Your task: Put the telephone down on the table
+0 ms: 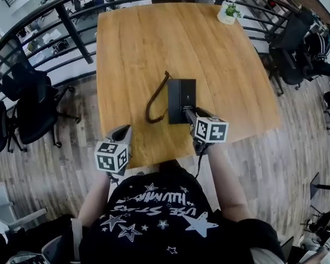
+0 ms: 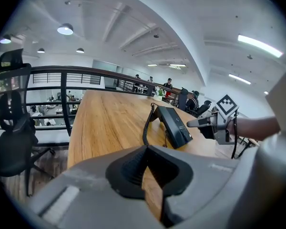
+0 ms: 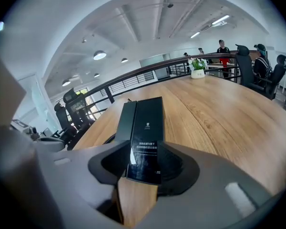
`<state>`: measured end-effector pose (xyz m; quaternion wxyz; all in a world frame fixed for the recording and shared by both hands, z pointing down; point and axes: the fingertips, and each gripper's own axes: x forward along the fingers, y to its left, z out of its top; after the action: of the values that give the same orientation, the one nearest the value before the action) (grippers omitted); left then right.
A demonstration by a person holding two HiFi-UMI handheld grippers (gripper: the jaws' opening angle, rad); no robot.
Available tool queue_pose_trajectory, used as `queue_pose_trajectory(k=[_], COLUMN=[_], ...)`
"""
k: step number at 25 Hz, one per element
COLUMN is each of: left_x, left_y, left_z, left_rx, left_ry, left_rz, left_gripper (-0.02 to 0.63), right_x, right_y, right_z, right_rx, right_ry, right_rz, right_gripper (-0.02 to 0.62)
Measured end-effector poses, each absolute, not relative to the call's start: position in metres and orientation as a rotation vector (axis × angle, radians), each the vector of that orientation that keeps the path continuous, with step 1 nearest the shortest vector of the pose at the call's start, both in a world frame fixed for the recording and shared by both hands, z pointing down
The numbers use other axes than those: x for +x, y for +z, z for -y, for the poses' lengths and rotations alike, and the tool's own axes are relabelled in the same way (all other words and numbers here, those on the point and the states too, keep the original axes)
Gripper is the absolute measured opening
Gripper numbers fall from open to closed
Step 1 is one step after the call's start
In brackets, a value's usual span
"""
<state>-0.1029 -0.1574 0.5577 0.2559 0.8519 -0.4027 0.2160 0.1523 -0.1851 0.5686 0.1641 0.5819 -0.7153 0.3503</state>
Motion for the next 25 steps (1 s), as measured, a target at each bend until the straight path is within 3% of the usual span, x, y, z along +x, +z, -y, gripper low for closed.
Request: queue_pose_trajectory(k=[16,25], left_x=[-0.138,-0.151], left_y=[0.545,0.534], left_z=[0.115,0.072], left_rx=[2.43,2.497], left_ry=[0.535,0.539], left_rz=[0.933,0.808], left_gripper=[0.002,0.002], right_x=[0.088,0.05], right_y=[0.519,0.518], right_z=[0.099,0.044], right_rx=[1.909,1.934], right_ry=[0.859,0.875], right_rz=[2.033,2.008], right_gripper=[0.007,-0.002])
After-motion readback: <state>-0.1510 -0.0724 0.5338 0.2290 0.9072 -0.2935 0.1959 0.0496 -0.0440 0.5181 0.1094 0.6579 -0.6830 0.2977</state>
